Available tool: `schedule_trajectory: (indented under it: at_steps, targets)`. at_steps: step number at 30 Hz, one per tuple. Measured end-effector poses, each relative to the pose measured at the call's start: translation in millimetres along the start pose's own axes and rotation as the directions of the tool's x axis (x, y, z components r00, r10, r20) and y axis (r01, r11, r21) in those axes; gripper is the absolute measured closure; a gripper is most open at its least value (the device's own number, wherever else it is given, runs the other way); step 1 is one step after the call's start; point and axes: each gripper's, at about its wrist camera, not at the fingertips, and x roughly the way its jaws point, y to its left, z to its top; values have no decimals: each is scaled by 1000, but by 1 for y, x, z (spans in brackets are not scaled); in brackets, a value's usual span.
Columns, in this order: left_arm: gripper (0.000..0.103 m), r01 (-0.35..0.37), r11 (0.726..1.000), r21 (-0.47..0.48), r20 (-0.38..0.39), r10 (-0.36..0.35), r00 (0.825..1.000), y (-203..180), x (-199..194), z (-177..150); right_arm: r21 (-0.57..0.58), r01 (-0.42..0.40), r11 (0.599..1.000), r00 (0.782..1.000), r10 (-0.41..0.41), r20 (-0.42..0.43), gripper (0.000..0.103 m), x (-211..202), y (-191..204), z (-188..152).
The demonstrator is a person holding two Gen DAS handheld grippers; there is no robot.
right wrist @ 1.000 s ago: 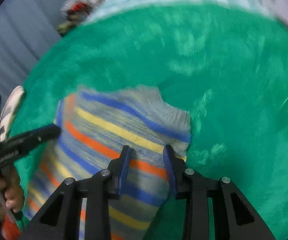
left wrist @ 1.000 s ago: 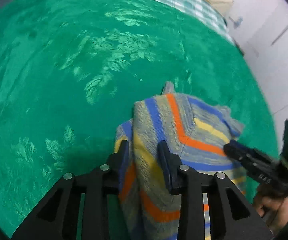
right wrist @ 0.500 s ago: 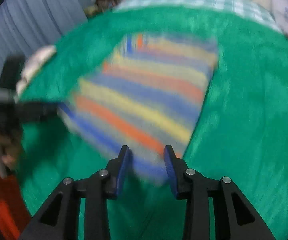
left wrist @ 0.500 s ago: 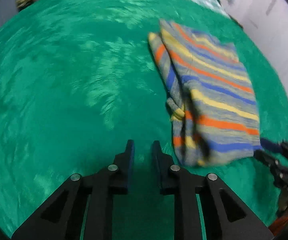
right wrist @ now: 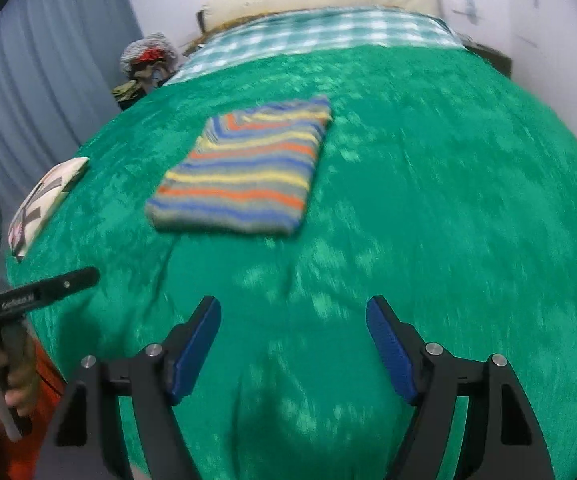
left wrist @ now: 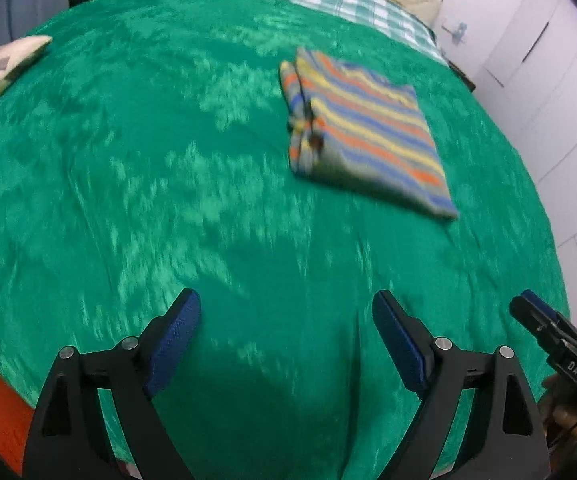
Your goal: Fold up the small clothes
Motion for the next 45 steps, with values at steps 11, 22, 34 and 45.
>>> schedule_trajectory:
  at_steps: [11, 22, 34, 45]
  targets:
    - [14, -64, 996, 59, 45, 61, 997, -13, -6, -21, 42, 66, 997, 998, -66, 8, 16, -13, -4, -25]
    - [14, -133, 984, 122, 87, 123, 989, -22, -11, -25, 20, 158, 987, 987, -158, 36, 11, -22, -3, -32]
    - [12, -177, 966, 188, 90, 162, 983, -32, -2, -30, -5, 149, 989, 988, -149, 28, 11, -23, 3, -35]
    - [12, -196, 952, 234, 57, 188, 981, -36, 8, -33, -12, 144, 990, 990, -144, -1, 11, -11, 1, -40]
